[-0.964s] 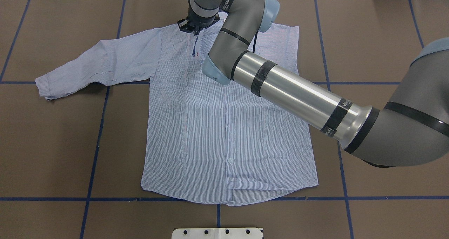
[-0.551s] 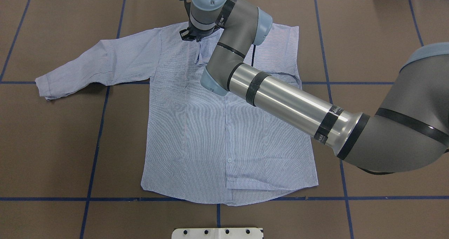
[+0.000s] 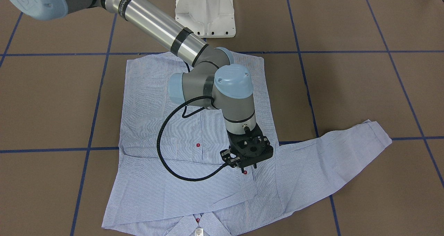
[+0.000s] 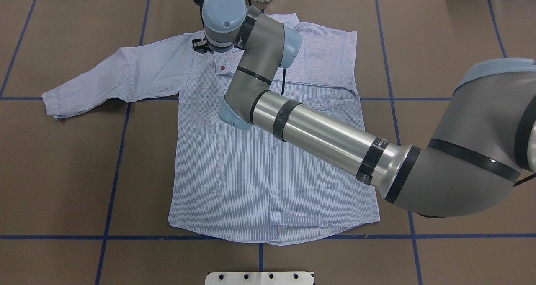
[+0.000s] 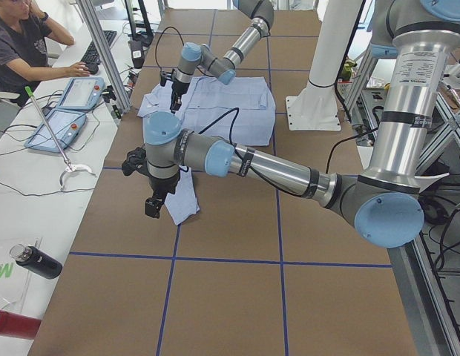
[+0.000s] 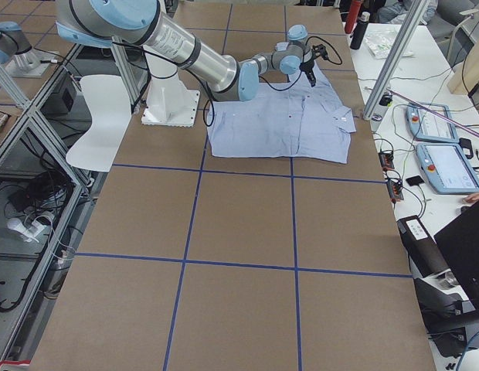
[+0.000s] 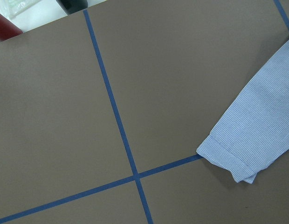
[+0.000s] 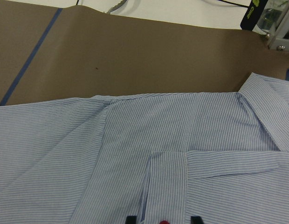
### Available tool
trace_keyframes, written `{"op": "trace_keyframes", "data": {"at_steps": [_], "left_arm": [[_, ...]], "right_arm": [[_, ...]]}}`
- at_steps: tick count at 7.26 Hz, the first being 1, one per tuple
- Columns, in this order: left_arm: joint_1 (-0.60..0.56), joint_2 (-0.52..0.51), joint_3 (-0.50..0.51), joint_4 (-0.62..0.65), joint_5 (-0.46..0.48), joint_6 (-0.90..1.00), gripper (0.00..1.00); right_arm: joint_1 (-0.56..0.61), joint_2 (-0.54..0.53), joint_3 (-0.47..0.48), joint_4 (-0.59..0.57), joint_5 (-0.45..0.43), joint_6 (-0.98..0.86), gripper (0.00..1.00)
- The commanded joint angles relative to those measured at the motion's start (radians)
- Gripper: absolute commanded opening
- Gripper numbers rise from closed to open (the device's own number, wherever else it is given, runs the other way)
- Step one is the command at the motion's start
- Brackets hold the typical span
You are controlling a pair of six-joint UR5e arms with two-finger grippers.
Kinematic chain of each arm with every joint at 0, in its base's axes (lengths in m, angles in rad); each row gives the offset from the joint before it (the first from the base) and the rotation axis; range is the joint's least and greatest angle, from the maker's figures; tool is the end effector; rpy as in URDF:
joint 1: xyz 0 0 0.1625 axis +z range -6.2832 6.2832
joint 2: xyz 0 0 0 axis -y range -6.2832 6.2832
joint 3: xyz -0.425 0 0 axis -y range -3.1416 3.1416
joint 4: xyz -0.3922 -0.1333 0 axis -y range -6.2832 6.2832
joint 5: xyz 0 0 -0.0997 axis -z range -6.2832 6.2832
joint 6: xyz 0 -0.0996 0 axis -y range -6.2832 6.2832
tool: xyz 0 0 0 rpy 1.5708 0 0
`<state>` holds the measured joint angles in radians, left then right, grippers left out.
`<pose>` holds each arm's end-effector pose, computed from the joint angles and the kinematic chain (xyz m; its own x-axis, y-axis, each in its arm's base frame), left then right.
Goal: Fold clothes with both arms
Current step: 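Lift the cuff with the right gripper and fold it across the shirt toward the collar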
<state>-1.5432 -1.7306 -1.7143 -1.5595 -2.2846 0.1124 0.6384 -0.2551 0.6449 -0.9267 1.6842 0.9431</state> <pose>-0.0526 -0.5607 0.5083 0.7427 0.3153 -0.5908 -0.1104 0.9278 0.3564 -0.6581 -0.6403 0.0857 0.6343 -0.2559 0.7295 -0.1748 0.8717 0.4578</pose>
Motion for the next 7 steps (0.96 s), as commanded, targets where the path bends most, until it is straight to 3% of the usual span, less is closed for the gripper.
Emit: {"op": "trace_keyframes", "data": {"at_steps": [1, 2, 3, 4, 5, 7], "left_arm": [[0.002, -0.004, -0.007, -0.004, -0.001, -0.104, 1.0], [0.005, -0.003, 0.005, -0.058, 0.001, -0.161, 1.0], [0.009, 0.006, 0.046, -0.182, -0.001, -0.228, 1.0], [0.017, 0.011, 0.108, -0.34, -0.004, -0.346, 1.0], [0.076, 0.012, 0.158, -0.45, 0.002, -0.464, 1.0], [0.182, 0.04, 0.177, -0.549, 0.063, -0.711, 1.0]], "right_arm": [[-0.006, 0.005, 0.033, -0.003, -0.002, 0.067, 0.99], [-0.005, -0.021, 0.097, -0.012, 0.023, 0.13, 0.99], [-0.002, -0.074, 0.218, -0.097, 0.056, 0.158, 0.99], [0.007, -0.155, 0.413, -0.304, 0.069, 0.155, 0.99], [0.023, -0.218, 0.541, -0.439, 0.113, 0.154, 0.99], [0.07, -0.367, 0.786, -0.61, 0.204, 0.137, 0.99]]}}
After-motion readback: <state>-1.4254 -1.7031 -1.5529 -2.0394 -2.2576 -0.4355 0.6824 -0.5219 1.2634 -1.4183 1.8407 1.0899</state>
